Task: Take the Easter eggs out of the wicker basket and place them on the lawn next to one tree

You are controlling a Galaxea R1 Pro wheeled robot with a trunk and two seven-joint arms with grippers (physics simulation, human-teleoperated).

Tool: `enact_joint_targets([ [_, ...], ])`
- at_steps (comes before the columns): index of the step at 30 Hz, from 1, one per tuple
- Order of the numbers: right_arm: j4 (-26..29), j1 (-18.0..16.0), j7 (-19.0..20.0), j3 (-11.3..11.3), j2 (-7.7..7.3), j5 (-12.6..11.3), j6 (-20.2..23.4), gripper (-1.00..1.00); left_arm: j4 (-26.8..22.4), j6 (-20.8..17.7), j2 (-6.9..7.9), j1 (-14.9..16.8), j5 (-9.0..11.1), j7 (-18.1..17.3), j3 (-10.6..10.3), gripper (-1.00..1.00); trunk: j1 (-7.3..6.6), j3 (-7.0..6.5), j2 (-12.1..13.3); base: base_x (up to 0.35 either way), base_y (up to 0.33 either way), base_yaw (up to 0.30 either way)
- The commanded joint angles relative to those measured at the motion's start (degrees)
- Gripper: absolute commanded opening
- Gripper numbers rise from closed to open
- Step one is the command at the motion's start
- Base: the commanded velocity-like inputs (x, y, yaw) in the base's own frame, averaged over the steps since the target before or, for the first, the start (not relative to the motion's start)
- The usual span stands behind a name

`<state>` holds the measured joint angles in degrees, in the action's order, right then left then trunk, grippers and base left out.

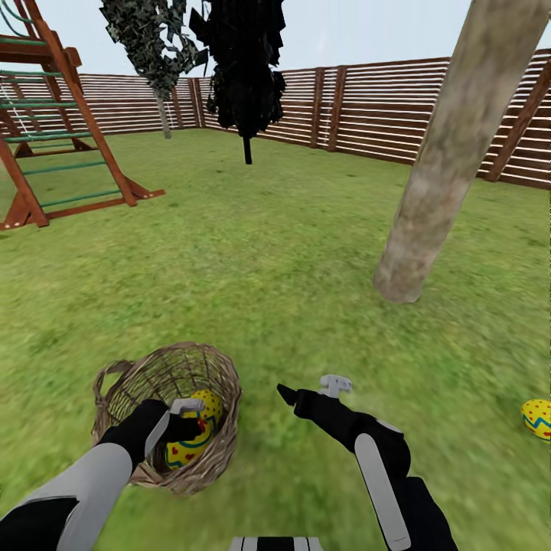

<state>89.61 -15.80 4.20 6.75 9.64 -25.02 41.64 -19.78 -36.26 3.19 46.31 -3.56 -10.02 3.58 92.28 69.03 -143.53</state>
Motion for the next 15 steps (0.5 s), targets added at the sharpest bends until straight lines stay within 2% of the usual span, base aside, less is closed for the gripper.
enact_joint_targets([
  [1, 0.04, -0.02, 0.28, -0.07, 0.03, 0.23, 0.28, 1.0, -0.08, -0.3, -0.03, 0.02, -0.4, -0.35, 0.37, -1.0, -0.04, -0.18, 0.0, -0.037, 0.0, 0.0],
  [15, 0.04, -0.02, 0.28, -0.03, 0.03, 0.23, 0.28, 1.0, -0.08, -0.3, -0.03, 0.02, -0.4, -0.35, 0.37, -1.0, -0.4, -3.28, 0.19, -0.053, 0.0, 0.0],
])
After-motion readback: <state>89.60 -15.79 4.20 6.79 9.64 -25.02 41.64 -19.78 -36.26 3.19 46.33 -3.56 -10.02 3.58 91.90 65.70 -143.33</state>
